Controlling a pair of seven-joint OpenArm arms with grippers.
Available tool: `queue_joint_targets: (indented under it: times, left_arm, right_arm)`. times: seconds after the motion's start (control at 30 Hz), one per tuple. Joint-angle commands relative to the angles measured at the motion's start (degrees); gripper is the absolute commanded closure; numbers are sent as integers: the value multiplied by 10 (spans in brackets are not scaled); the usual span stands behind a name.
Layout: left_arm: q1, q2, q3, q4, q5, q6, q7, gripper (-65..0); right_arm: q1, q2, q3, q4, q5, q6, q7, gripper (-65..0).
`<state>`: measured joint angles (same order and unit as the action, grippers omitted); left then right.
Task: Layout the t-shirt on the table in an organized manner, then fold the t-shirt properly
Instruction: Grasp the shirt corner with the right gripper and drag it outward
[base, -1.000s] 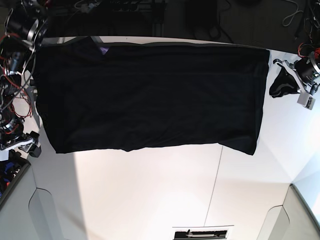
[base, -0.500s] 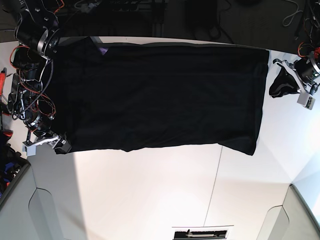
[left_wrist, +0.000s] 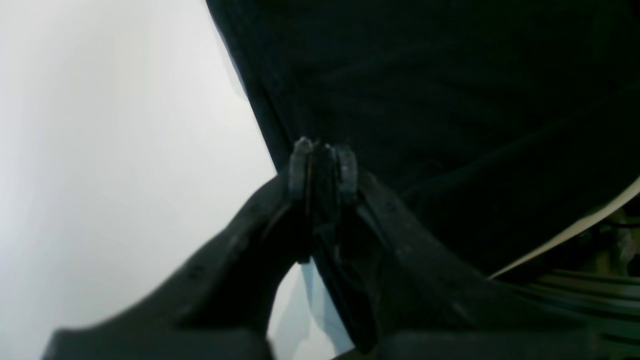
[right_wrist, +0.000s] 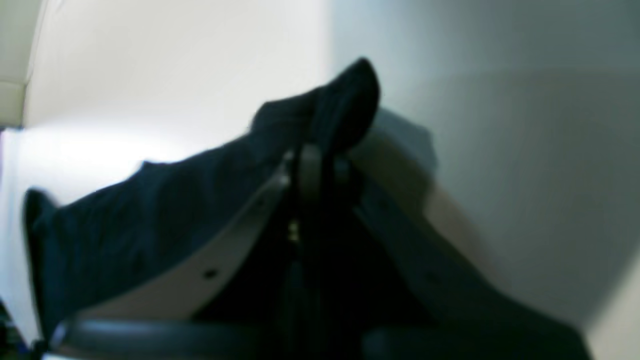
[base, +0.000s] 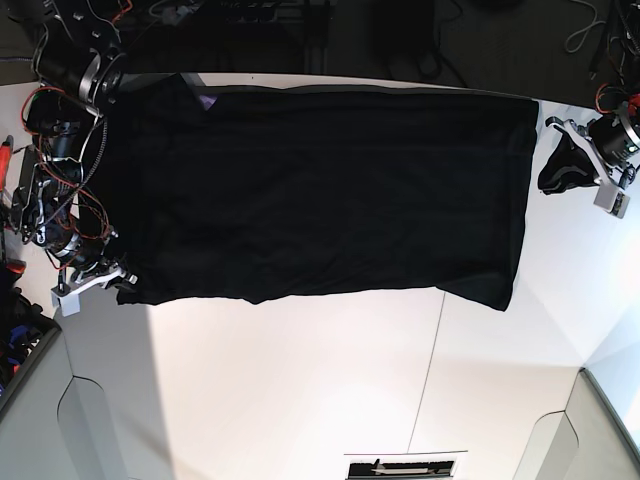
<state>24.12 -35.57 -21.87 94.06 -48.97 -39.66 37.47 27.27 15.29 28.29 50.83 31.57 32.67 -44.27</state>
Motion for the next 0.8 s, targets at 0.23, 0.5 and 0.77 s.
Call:
queue_joint_targets:
  times: [0.23,0.5,0.77]
  left_arm:
    - [10,-13,-5,6,0,-3,-15,-72]
    - [10,-13,-5,6,0,-3,-12,-72]
    - [10,-13,-5,6,-1,-3,-12,-72]
  right_arm:
    - [-131,7,-24,271,110,19,-40,0]
    - [-260,7,-145,416,88,18,-43,0]
    - [-277,7,-200,416,40,7,-14,-296]
